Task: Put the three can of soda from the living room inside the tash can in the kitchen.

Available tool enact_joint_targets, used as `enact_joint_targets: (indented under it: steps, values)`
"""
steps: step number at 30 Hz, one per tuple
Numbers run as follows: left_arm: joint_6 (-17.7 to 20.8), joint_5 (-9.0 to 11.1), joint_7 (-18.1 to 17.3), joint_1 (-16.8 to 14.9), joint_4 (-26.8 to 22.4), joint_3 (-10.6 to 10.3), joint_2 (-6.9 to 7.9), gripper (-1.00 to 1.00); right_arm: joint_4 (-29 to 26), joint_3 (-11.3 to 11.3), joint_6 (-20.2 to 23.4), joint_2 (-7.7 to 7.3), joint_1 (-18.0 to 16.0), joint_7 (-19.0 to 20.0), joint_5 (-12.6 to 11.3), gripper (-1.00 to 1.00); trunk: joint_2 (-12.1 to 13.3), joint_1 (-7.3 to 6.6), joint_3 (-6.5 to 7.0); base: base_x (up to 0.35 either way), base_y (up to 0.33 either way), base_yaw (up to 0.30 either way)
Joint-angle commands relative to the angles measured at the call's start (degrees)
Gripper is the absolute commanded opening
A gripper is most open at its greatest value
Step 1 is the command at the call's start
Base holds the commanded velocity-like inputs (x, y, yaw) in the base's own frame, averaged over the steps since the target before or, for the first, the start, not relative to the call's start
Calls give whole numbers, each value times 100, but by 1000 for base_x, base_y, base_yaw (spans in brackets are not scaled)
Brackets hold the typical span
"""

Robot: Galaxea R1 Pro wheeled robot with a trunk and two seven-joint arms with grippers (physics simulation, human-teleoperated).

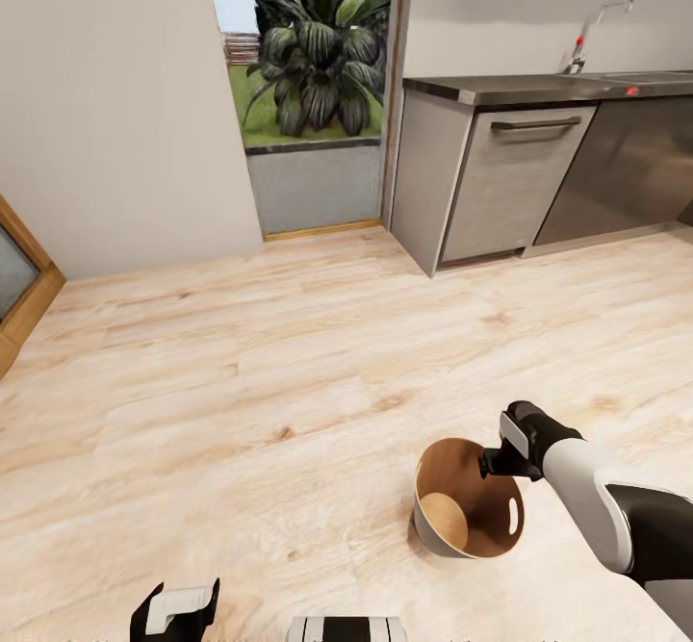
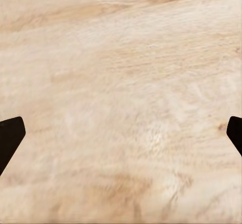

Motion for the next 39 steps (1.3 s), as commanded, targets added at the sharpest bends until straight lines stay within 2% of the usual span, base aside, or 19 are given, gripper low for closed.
enact_joint_targets:
  steps: [1, 7, 14, 25, 26, 39]
  values:
    - [0, 0, 0, 0, 2, 0, 0, 100, -1, 1, 0, 0, 0, 0, 1, 100, -2, 2, -23, 0, 0, 0]
    - [0, 0, 0, 0, 8, 0, -2, 100, -4, 0, -6, -3, 0, 0, 1, 100, -10, 18, -156, 0, 0, 0]
    - [0, 1, 0, 0, 2, 0, -2, 100, -13, 0, -8, -8, 28, 0, 1, 100, -10, 18, -156, 0, 0, 0]
    - [0, 1, 0, 0, -17, 0, 5, 100, 10, 3, -268, -5, 75, 3, -4, 100, -10, 18, -156, 0, 0, 0]
    - [0, 1, 0, 0, -15, 0, 4, 100, 10, 5, -271, -3, 77, 4, -5, -100, -10, 18, -156, 0, 0, 0]
    - [-4, 1, 0, 0, -33, 8, 6, 100, -12, 11, -281, -12, 148, 19, 34, -100, -10, 18, -156, 0, 0, 0]
